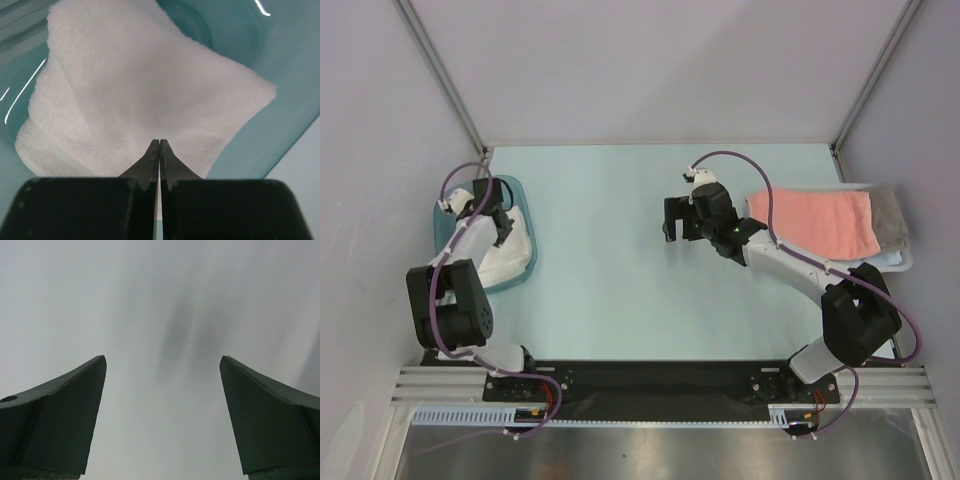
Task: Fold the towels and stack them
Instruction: Grab crumpled towel
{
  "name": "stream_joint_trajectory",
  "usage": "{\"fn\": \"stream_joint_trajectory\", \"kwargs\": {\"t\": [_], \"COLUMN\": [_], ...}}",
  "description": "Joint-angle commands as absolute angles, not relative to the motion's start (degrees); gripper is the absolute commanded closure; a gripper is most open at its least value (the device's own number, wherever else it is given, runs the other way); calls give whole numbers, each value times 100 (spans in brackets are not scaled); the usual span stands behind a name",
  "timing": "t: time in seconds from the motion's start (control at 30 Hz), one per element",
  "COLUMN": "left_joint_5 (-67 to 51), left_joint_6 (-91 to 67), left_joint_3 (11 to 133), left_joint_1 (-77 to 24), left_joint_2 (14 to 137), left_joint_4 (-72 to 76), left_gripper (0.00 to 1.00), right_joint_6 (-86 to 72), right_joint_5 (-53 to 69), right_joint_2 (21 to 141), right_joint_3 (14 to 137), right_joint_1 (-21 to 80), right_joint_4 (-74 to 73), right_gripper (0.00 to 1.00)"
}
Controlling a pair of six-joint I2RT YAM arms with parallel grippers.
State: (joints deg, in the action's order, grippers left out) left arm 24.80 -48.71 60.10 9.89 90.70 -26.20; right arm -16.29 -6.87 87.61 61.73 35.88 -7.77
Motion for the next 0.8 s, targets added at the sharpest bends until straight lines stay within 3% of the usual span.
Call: {"fn": "stream_joint_trajectory", "kwargs": {"t": [0.0,0.13,0.17,0.2,0.37,0.63,0.77], "left_joint_5": [2391,2101,2074,2092,2101,2127,2092], "left_joint_6": [-4483,-4184,-4201,-4271,-4394,-4535,-4527], "left_joint_3": [6346,6346,6346,6311,6135,6670,6724], "left_joint_1": [1037,1046,1037,1046,1055,1063,1072], "left_joint_2": [8456,8164,8235,8322,8999,9904,10010], "left_joint_4": [-2461,-2328,-2355,-2382,-2057,-2328,-2355], "left_gripper": [100,99,91,69,48,59,74], "right_joint_6": [-1582,-1600,-1608,-1608,-1608,-1617,-1617], "right_joint_5": [-615,-519,-510,-518,-536,-554,-554], "right_joint_2": [8596,8657,8675,8692,8675,8640,8631], "right_joint_3": [6152,6161,6161,6170,6144,6144,6144], "right_joint_1": [3577,3586,3577,3586,3586,3586,3586], "right_joint_4": [-527,-510,-510,-510,-536,-571,-580], "right_gripper": [0,0,0,0,0,0,0]}}
